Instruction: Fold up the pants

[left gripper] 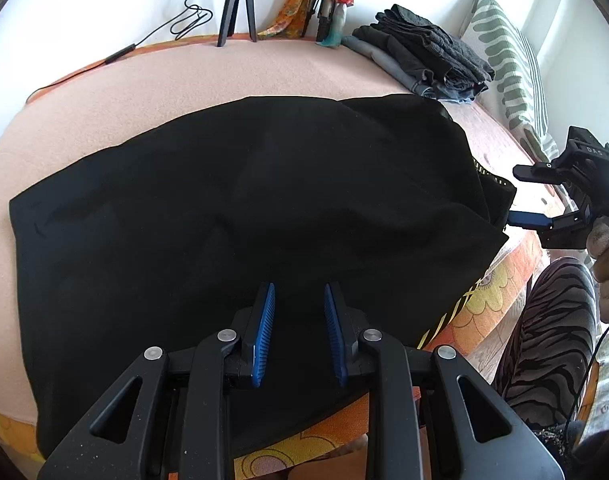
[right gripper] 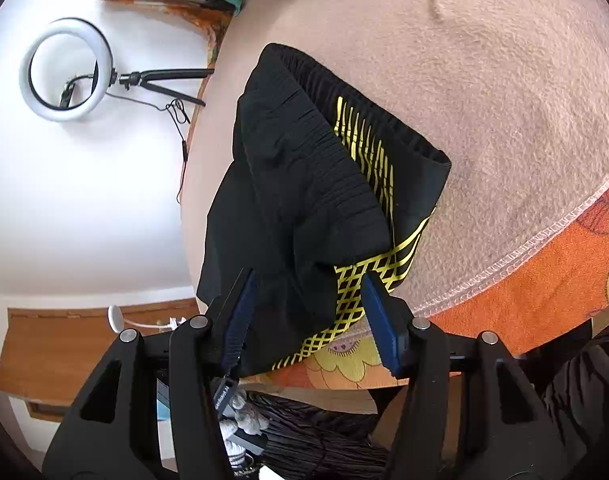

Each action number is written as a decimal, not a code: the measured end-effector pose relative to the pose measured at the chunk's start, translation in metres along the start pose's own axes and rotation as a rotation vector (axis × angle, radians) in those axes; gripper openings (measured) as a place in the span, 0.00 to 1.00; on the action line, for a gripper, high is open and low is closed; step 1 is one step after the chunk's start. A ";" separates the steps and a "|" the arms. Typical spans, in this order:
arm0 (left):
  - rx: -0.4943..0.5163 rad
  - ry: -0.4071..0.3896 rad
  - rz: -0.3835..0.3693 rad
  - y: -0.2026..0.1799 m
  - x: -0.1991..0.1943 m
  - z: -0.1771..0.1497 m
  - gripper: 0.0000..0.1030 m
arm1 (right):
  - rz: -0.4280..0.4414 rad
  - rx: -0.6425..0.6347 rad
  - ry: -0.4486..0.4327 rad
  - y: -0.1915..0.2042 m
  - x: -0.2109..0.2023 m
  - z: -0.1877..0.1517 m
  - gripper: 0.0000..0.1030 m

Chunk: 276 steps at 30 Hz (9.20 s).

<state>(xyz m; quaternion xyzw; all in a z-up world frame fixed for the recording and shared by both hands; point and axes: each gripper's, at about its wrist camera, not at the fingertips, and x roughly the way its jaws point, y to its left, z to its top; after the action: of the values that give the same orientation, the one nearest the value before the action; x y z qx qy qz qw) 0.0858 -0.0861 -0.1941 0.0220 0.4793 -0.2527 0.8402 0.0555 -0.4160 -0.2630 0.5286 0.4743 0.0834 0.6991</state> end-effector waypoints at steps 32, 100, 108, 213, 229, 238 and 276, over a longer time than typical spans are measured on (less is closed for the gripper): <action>0.075 0.017 -0.006 -0.002 -0.017 -0.021 0.23 | -0.542 -0.530 -0.214 0.046 -0.025 -0.013 0.30; -0.078 -0.027 0.095 0.068 0.033 0.074 0.31 | -0.139 -1.427 0.345 0.191 0.178 -0.031 0.51; -0.116 -0.119 0.166 0.081 0.001 0.069 0.31 | -0.238 -1.500 0.431 0.187 0.220 -0.048 0.10; -0.671 -0.345 -0.009 0.101 -0.079 -0.125 0.23 | -0.731 -1.229 0.560 0.258 0.393 -0.224 0.64; -0.598 -0.297 0.101 0.106 -0.077 -0.106 0.51 | -0.537 -1.048 0.526 0.247 0.346 -0.162 0.07; -0.492 -0.232 0.075 0.103 -0.052 -0.081 0.25 | -0.350 -0.947 0.501 0.249 0.299 -0.130 0.07; -0.104 -0.104 -0.020 -0.051 0.029 0.014 0.10 | -0.229 -0.699 0.378 0.127 0.188 0.041 0.10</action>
<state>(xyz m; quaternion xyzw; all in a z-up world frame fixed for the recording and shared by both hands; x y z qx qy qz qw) 0.0864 -0.1460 -0.1997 -0.0395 0.4479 -0.2365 0.8614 0.2361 -0.2726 -0.2678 0.1784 0.5932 0.2565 0.7419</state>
